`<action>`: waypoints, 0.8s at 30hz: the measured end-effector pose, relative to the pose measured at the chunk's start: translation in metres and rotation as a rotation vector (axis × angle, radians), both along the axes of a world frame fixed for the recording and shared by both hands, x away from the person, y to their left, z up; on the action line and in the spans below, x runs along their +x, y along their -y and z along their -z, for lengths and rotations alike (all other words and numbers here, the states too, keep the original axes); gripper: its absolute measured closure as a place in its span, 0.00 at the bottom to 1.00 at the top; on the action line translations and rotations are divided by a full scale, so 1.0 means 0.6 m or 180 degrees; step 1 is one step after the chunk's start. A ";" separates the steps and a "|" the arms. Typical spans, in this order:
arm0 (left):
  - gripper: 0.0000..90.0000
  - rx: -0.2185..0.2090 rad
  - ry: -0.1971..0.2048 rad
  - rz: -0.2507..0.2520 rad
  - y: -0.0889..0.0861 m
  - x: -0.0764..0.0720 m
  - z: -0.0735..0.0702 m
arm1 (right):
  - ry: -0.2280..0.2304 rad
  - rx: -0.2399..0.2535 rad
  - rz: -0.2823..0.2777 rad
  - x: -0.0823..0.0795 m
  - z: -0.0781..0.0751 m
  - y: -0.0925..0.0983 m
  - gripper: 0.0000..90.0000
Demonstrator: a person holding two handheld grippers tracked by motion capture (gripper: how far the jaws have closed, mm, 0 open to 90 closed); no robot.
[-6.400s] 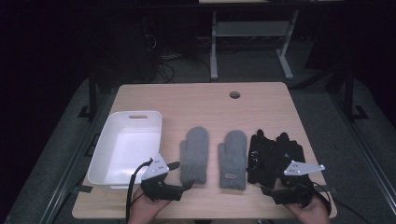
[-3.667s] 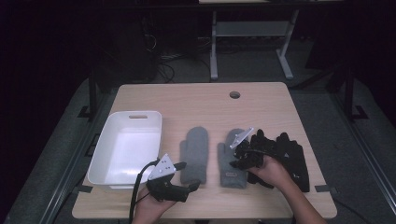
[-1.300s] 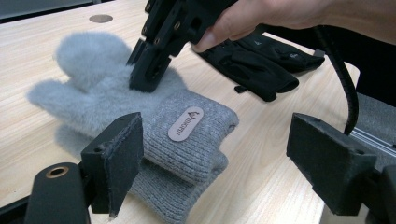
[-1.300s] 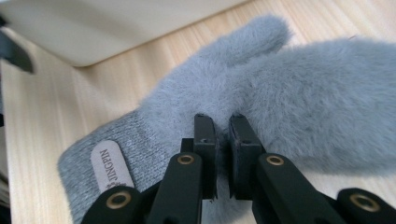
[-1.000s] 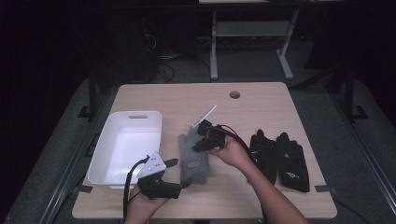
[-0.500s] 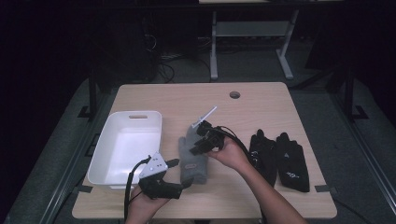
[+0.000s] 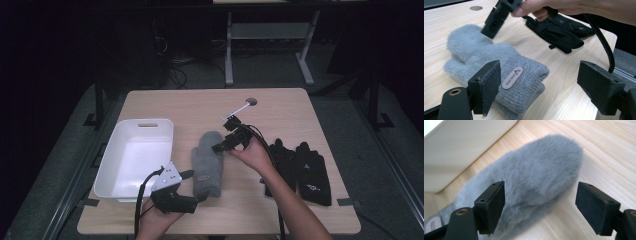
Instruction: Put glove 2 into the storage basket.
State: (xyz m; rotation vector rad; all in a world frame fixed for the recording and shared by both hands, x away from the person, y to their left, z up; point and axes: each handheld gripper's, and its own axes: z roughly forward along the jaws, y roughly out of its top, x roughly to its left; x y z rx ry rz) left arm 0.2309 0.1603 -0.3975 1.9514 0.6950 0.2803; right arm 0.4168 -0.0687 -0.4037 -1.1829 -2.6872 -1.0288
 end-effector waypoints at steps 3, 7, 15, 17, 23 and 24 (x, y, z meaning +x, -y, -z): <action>0.21 0.0009 0.0003 0.0004 0.001 0.000 -0.001 | -0.0047 0.0001 0.0068 0.013 0.004 0.000 0.25; 0.21 0.0009 -0.0004 0.0002 0.000 0.001 -0.002 | -0.0125 0.0074 0.0130 0.025 0.016 -0.001 0.25; 0.21 -0.0023 -0.0014 0.0002 0.004 -0.001 -0.001 | -0.0291 0.0184 0.0231 0.044 0.040 -0.005 0.24; 0.21 -0.0030 -0.0004 0.0006 0.004 -0.001 -0.001 | -0.0295 0.0156 0.0249 0.046 0.044 -0.008 0.24; 0.21 -0.0002 0.0004 0.0005 0.002 -0.001 -0.002 | -0.0369 0.0073 0.0244 0.053 0.062 -0.016 0.28; 0.21 0.0006 0.0009 0.0006 0.001 -0.001 -0.003 | -0.0394 0.0073 0.0233 0.053 0.064 -0.017 0.30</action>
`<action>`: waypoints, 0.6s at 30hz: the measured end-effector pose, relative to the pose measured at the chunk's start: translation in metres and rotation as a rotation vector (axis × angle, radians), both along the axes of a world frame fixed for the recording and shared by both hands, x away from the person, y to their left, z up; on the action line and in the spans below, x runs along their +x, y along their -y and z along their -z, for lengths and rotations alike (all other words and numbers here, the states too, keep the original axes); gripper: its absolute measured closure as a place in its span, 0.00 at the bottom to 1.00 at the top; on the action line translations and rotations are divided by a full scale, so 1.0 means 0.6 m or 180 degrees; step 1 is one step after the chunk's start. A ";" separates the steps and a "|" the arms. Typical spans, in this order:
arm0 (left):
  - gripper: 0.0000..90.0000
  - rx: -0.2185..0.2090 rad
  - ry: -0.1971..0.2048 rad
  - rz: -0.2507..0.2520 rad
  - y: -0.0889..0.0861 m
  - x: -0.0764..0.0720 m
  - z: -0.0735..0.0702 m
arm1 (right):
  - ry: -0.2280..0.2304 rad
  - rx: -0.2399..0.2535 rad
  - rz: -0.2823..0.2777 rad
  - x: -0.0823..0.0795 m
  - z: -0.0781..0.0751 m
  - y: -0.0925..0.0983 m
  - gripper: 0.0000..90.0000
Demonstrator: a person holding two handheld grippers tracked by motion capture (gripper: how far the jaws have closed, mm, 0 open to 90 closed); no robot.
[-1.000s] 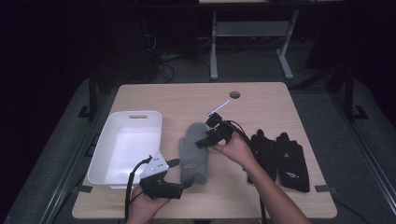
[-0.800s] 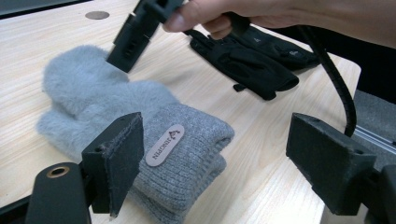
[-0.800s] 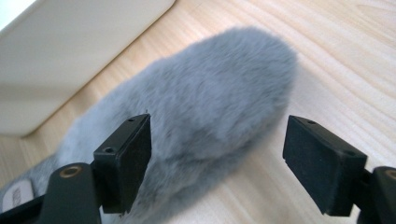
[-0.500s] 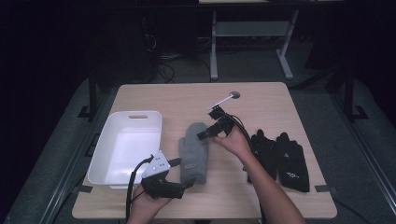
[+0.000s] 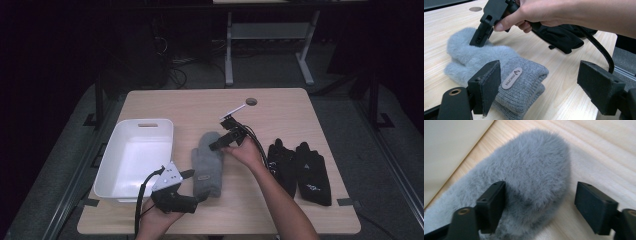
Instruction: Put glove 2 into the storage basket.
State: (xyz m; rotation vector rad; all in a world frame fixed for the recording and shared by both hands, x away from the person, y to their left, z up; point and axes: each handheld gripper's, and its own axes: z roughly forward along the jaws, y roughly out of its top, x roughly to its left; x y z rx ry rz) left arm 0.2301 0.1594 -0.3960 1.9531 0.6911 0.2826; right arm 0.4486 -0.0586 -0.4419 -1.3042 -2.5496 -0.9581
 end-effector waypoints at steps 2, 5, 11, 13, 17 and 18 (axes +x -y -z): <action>0.21 0.0003 0.0008 -0.0005 0.000 -0.001 0.000 | -0.0040 0.0013 -0.0003 0.002 0.005 -0.002 0.33; 0.21 0.0013 0.0005 -0.0003 -0.001 -0.001 0.000 | -0.0140 0.0110 0.0016 0.006 0.014 0.000 0.38; 0.21 0.0024 -0.0005 -0.0009 -0.001 0.000 0.001 | -0.0240 0.0344 -0.0091 0.008 0.019 0.006 0.70; 0.21 0.0010 -0.0031 0.0004 -0.002 0.001 0.000 | -0.0205 0.0342 -0.0112 0.006 0.016 0.008 0.77; 0.21 -0.0056 -0.0060 0.0038 -0.001 0.001 -0.003 | -0.0087 0.0306 -0.0182 0.000 0.010 0.015 0.82; 0.22 -0.0061 -0.0063 0.0042 0.000 0.001 -0.002 | -0.0073 0.0305 -0.0180 -0.003 0.008 0.017 0.83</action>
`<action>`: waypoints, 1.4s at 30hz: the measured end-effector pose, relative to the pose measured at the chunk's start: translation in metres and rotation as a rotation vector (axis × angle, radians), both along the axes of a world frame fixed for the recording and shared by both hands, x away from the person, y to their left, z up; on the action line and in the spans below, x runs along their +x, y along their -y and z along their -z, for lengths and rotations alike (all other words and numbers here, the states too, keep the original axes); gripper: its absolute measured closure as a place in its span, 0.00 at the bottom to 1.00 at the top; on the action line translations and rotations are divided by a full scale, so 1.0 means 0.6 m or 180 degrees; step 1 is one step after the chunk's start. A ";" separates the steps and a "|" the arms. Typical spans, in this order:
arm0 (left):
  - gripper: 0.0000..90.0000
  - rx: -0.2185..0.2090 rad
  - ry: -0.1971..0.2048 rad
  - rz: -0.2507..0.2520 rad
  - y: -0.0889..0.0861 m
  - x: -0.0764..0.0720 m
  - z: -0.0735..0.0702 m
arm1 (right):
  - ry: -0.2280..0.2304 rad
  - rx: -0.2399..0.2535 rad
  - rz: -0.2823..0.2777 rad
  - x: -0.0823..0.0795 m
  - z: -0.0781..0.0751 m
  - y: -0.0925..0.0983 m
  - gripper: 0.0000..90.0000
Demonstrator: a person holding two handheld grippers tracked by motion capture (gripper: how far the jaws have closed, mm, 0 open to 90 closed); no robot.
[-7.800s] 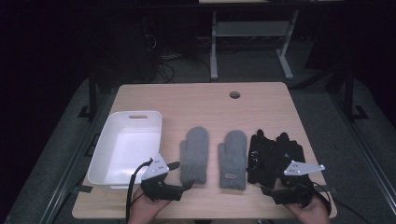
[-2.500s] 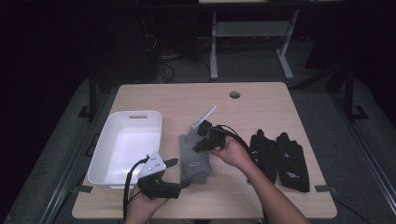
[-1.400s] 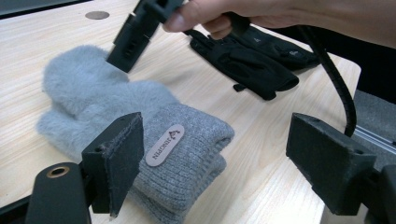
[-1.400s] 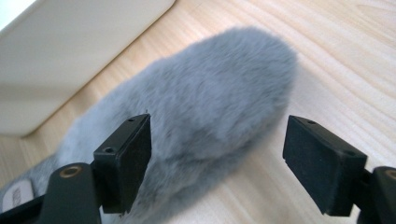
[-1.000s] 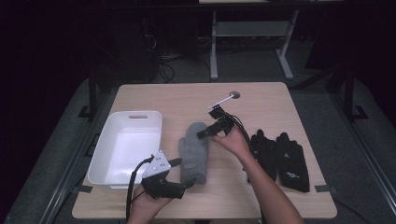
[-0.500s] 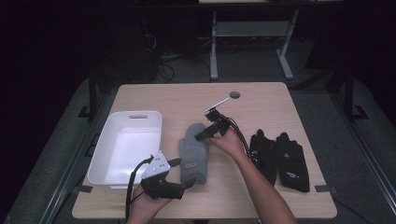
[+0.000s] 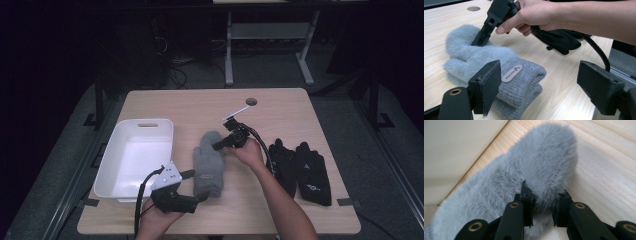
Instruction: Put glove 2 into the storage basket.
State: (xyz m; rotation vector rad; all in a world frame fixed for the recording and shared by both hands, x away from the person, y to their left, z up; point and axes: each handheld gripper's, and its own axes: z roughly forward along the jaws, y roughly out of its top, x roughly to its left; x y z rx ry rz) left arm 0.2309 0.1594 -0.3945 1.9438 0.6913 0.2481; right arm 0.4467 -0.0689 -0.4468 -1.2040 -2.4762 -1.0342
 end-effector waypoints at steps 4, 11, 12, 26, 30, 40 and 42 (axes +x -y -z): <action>0.22 0.0028 -0.0041 0.0010 0.006 0.002 0.001 | 0.0064 -0.0005 0.0004 -0.008 -0.005 0.018 0.84; 0.22 0.0034 -0.0083 0.0057 0.022 0.013 0.000 | 0.0152 -0.0040 0.0051 -0.030 -0.014 0.065 0.85; 0.22 0.0051 -0.0097 0.0058 0.026 0.017 -0.001 | 0.0146 -0.0033 0.0061 -0.032 -0.015 0.070 0.85; 0.23 0.0054 -0.0538 -0.0200 0.052 0.077 0.007 | 0.0206 -0.0134 0.0262 -0.043 -0.018 0.136 0.86; 0.23 0.0126 -0.0711 -0.0277 0.058 0.089 0.024 | 0.0213 -0.0112 0.0255 -0.047 -0.016 0.150 0.86; 0.23 -0.0028 -0.1298 -0.0483 0.065 0.115 0.060 | 0.0201 -0.0066 0.0297 -0.055 -0.004 0.166 0.86; 0.23 -0.0098 -0.1403 -0.0453 0.063 0.115 0.065 | 0.0143 0.0015 0.0354 -0.053 -0.003 0.165 0.86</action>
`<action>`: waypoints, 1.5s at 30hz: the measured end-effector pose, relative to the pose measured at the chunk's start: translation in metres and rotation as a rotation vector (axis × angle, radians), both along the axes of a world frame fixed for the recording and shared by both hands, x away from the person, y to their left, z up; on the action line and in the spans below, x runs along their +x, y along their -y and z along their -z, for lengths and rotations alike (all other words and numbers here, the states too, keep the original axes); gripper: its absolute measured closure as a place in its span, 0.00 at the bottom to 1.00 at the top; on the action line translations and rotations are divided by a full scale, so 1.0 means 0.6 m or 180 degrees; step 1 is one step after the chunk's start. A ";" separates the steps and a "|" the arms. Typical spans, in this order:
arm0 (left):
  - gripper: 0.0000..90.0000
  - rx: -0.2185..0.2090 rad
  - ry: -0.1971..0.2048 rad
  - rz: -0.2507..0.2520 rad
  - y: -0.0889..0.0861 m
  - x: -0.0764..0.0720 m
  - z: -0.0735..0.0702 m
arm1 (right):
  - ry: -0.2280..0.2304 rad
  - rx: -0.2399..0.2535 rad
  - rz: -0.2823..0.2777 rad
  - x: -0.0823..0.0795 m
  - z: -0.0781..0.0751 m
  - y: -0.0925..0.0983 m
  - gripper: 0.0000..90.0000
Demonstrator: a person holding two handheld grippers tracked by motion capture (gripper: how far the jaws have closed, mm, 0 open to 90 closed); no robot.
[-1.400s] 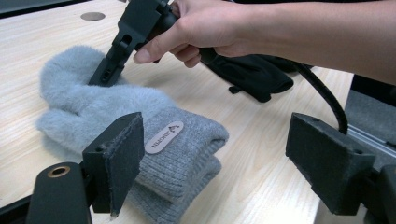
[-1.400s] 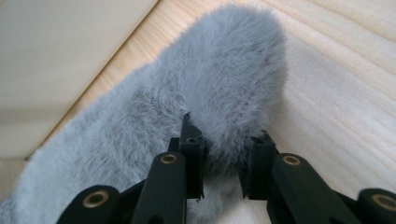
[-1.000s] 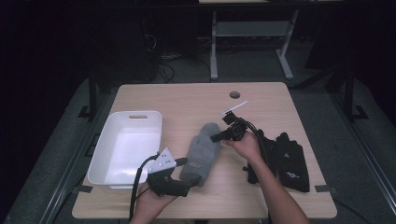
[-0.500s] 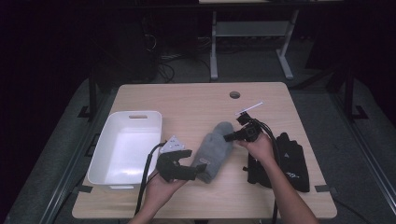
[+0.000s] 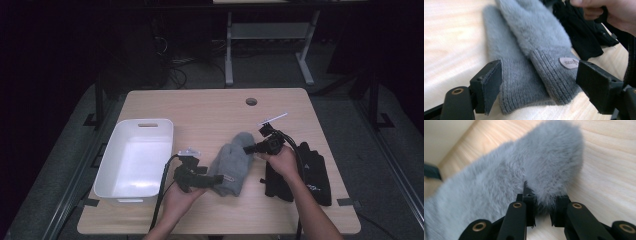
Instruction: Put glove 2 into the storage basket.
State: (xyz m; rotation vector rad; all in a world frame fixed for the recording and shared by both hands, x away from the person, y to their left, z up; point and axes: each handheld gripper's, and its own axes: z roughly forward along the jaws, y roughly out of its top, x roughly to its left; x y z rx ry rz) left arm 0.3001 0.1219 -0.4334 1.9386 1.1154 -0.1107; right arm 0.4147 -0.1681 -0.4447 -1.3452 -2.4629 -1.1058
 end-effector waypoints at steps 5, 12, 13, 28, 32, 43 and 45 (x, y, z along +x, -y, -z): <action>0.21 -0.0067 -0.0149 -0.0021 -0.005 0.004 0.009 | -0.0014 0.0001 0.0072 0.002 -0.008 -0.015 0.86; 0.19 -0.0051 -0.0173 -0.0007 -0.001 0.003 0.012 | -0.0084 -0.0023 0.0152 0.004 -0.002 -0.018 0.86; 0.18 -0.0057 -0.0167 -0.0044 -0.001 0.003 0.012 | -0.0075 -0.0032 0.0151 0.004 -0.002 -0.019 0.86; 0.22 0.0108 -0.0401 -0.0013 0.010 0.012 0.026 | -0.0063 -0.0187 0.0143 0.005 -0.005 -0.028 0.86; 0.43 -0.0057 -0.0398 -0.0044 -0.004 0.013 0.028 | -0.0068 -0.0178 0.0154 0.006 -0.004 -0.027 0.86; 0.47 -0.0171 -0.0471 -0.0068 -0.010 0.015 0.032 | -0.0184 0.0020 0.0182 0.009 0.002 -0.016 0.52; 0.46 -0.0183 -0.0511 -0.0058 -0.012 0.017 0.033 | -0.0236 0.0051 0.0197 0.012 0.007 -0.014 0.47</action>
